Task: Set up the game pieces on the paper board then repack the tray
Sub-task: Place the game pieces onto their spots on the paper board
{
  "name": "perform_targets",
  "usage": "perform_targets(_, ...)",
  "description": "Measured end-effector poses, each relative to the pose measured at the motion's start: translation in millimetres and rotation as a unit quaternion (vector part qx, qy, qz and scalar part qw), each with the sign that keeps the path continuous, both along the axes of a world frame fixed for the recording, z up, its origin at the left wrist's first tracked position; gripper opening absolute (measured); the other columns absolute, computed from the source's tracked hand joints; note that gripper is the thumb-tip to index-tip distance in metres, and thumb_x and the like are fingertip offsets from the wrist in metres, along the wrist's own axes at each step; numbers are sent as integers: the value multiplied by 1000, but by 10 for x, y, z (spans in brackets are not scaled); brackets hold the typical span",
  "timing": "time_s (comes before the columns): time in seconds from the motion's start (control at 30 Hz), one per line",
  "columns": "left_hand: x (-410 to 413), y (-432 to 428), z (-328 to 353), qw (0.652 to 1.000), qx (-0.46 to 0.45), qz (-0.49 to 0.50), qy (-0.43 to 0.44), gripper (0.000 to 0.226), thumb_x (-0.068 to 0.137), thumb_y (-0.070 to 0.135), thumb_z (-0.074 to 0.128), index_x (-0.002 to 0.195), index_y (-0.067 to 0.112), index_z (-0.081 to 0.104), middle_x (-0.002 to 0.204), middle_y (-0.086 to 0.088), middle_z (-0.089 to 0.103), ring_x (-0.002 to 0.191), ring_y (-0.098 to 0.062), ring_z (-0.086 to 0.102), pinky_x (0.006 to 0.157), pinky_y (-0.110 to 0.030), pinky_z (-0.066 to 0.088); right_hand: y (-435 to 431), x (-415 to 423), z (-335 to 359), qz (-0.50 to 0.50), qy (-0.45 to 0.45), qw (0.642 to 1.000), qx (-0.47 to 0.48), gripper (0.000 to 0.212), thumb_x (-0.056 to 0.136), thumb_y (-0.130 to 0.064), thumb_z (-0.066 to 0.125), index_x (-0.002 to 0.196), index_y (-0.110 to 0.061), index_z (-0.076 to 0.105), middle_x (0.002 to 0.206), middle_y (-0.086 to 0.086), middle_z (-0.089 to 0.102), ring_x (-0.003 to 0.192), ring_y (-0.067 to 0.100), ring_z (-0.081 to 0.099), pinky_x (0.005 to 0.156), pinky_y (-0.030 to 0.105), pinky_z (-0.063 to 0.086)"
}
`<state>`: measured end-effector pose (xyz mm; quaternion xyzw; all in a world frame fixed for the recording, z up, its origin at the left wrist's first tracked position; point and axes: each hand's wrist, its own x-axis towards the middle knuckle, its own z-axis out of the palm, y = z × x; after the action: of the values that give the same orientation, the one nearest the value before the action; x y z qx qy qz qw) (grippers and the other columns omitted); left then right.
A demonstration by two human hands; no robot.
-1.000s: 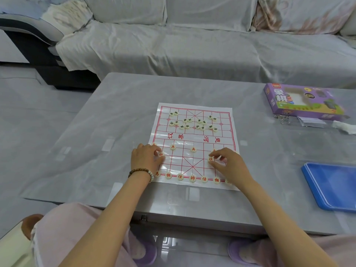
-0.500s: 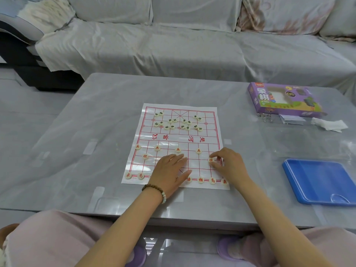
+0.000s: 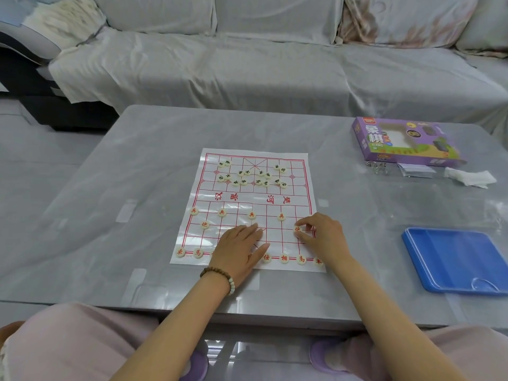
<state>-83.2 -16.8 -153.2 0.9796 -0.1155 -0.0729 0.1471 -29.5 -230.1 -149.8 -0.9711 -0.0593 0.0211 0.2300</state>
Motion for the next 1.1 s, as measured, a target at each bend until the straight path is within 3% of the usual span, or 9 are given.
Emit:
perform_targets(0.27, -5, 5, 90, 1000, -13, -2, 15, 52, 97, 49, 21, 143, 27, 28, 152, 10, 22, 141, -11, 16, 114, -27, 8, -4, -23, 10, -2, -1, 1000, 19, 22, 85, -36, 64, 105, -28, 67, 96, -7, 63, 87, 8, 53, 89, 33, 44)
perform_targets(0.43, 25, 97, 178, 998, -66, -4, -1, 46, 98, 44, 25, 136, 27, 43, 144, 10, 40, 133, -9, 31, 110, -23, 18, -2, 24, 52, -12, -5, 998, 61, 26, 84, -38, 66, 109, -32, 62, 87, -17, 53, 78, 3, 47, 89, 32, 45)
perform_targets(0.6, 292, 274, 365, 987, -144, 64, -30, 47, 95, 46, 27, 132, 25, 49, 137, 5, 49, 129, -13, 40, 107, -27, 28, 48, 244, 204, -7, -7, 995, 101, 24, 84, -38, 64, 108, -33, 60, 95, -15, 55, 82, 4, 52, 70, 12, 38)
perform_targets(0.67, 452, 356, 385, 987, -135, 78, -21, 49, 97, 45, 25, 137, 23, 42, 142, 3, 43, 133, -14, 36, 109, -29, 25, 101, 355, 230, 0, -4, 993, 114, 24, 85, -37, 64, 108, -32, 59, 101, -13, 57, 86, 3, 52, 72, 13, 38)
perform_targets(0.77, 693, 464, 334, 994, -80, 66, 22, 55, 97, 46, 18, 146, 20, 25, 153, 2, 21, 142, -16, 17, 114, -31, 12, 196, 512, 233, 4, 9, 992, 126, 30, 88, -36, 60, 117, -29, 58, 116, -12, 56, 99, 3, 51, 90, 21, 41)
perform_targets(0.9, 948, 494, 244, 997, 16, 27, 77, 59, 97, 46, 8, 149, 17, 6, 157, 0, -3, 144, -17, -4, 117, -37, 5, 302, 680, 166, 56, 53, 994, 76, 49, 95, -41, 46, 140, -23, 39, 149, -7, 35, 136, 12, 33, 110, 27, 23)
perform_targets(1.1, 1094, 379, 182, 991, 45, 0, 129, 63, 95, 50, 4, 148, 17, -8, 155, 1, -15, 143, -16, -12, 116, -35, -4, 358, 795, 49, 101, 73, 992, 28, 52, 99, -40, 30, 146, -17, 25, 156, -4, 18, 144, 13, 15, 116, 30, 8)
